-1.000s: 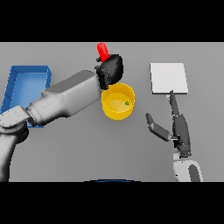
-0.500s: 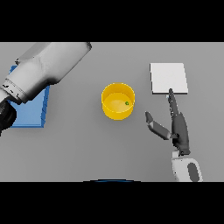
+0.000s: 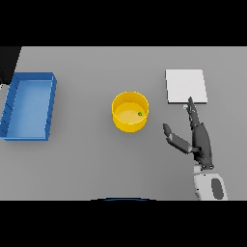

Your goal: Pick up the red beaker and tilt it to pour out 1 green nut into yellow bowl. Pick up the yellow bowl and place it on the metallic measuring scale.

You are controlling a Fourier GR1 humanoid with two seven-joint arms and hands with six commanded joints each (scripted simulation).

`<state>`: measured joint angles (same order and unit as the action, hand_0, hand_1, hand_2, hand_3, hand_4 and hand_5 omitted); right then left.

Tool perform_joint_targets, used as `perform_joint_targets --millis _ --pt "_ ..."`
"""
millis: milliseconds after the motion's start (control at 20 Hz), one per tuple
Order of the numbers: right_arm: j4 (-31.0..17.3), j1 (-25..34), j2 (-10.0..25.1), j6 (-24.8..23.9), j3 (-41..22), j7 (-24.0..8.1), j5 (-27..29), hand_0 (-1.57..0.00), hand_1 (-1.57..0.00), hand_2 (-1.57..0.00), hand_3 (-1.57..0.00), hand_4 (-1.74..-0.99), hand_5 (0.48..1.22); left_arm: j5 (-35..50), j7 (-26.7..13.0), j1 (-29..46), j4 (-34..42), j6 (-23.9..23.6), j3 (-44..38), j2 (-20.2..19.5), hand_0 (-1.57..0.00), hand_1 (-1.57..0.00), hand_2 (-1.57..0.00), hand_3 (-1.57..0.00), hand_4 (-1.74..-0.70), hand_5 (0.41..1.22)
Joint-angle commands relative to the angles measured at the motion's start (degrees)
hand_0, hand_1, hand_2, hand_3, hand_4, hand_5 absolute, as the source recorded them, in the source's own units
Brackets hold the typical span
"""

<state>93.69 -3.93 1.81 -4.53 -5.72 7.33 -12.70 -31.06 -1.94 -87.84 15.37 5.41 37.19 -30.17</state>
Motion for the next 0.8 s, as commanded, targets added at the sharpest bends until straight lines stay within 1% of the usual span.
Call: perform_joint_targets --millis 0,50,100,150,200,250,300,400,500,600,700,750 --pt "0.18 -0.1 0.31 0.45 0.16 0.8 0.5 0.0 0.0 0.0 0.0 -1.22 0.587 2.35 -0.55 1.4 -0.15 -1.19 -1.63 -0.9 -1.57 -1.57 -1.56 -1.41 -1.74 1.221" --pt "0.19 -0.42 0.18 0.38 -0.17 1.22 0.15 0.0 0.0 0.0 0.0 -1.222 0.586 5.22 0.01 3.22 0.25 -2.73 -3.49 -2.28 -1.57 -1.57 -1.57 -1.43 -1.74 1.221" --pt "-0.11 0.04 0.23 0.48 -0.23 0.74 0.08 0.0 0.0 0.0 0.0 -1.226 0.587 7.98 -0.67 5.13 0.83 -4.07 -5.22 -3.53 -1.57 -1.57 -1.57 -1.43 -1.74 1.221" --pt "0.05 0.37 0.72 0.37 -0.19 0.75 -0.35 0.0 0.0 0.0 0.0 -1.223 0.591 10.1 -3.45 7.42 2.04 -5.49 -6.21 -4.67 -1.57 -1.57 -1.57 -1.41 -1.74 1.221" --pt "0.18 0.3 1.17 0.69 0.02 0.64 -0.06 0.0 0.0 0.0 0.0 -1.217 0.595 12.65 -4.89 9.71 3.42 -7.49 -7.71 -5.95 -1.57 -1.57 -1.57 -1.41 -1.74 1.221" --pt "-0.11 0.33 0.89 0.65 -0.08 0.82 0.01 0.0 0.0 0.0 0.0 -1.217 0.599 15.54 -5.66 12.67 5.55 -9.32 -9.37 -7.6 -1.57 -1.57 -1.57 -1.43 -1.74 1.221" --pt "-0.13 0.56 0.68 0.52 -0.64 0.2 -0.69 0.0 0.0 0.0 0.0 -1.212 0.604 17.83 -7.66 15.4 7.99 -11.31 -10.34 -8.27 -1.57 -1.57 -1.57 -1.45 -1.74 1.221" --pt "0.21 0.52 1.67 0.58 -0.46 0.07 -1.17 0.0 0.0 0.0 0.0 -1.209 0.62 22.16 -12.53 21.82 14.18 -14.6 -11.7 -10.06 -1.57 -1.57 -1.57 -1.45 -1.74 1.221" --pt "0.31 1.19 1.32 0.51 -1.2 -0.92 -1.93 0.0 0.0 0.0 0.0 -1.212 0.641 25.44 -16.99 29.06 21.64 -18.35 -11.75 -11.27 -1.57 -1.57 -1.57 -1.46 -1.74 1.221" --pt "0.53 1.13 1.97 1.04 -1.16 -1.41 -1.85 0.0 0.0 0.0 0.0 -1.206 0.653 28.06 -21.64 35.51 29.31 -21.8 -11.58 -12.96 -1.57 -1.57 -1.57 -1.45 -1.74 1.221" --pt "-0.25 0.2 1.27 0.79 -1.77 -0.57 -2.38 0.0 0.0 0.0 0.0 -1.21 0.66 30.13 -23.75 41.64 36.12 -24.49 -11.06 -14.59 -1.57 -1.57 -1.57 -1.45 -1.74 1.221" --pt "0.29 0.58 1.75 0.95 -1.5 -0.62 -2.22 0.0 0.0 0.0 0.0 -1.215 0.664 30.86 -24.81 44.37 38.98 -25.56 -10.6 -15.37 -1.57 -1.57 -1.57 -1.45 -1.74 1.221"
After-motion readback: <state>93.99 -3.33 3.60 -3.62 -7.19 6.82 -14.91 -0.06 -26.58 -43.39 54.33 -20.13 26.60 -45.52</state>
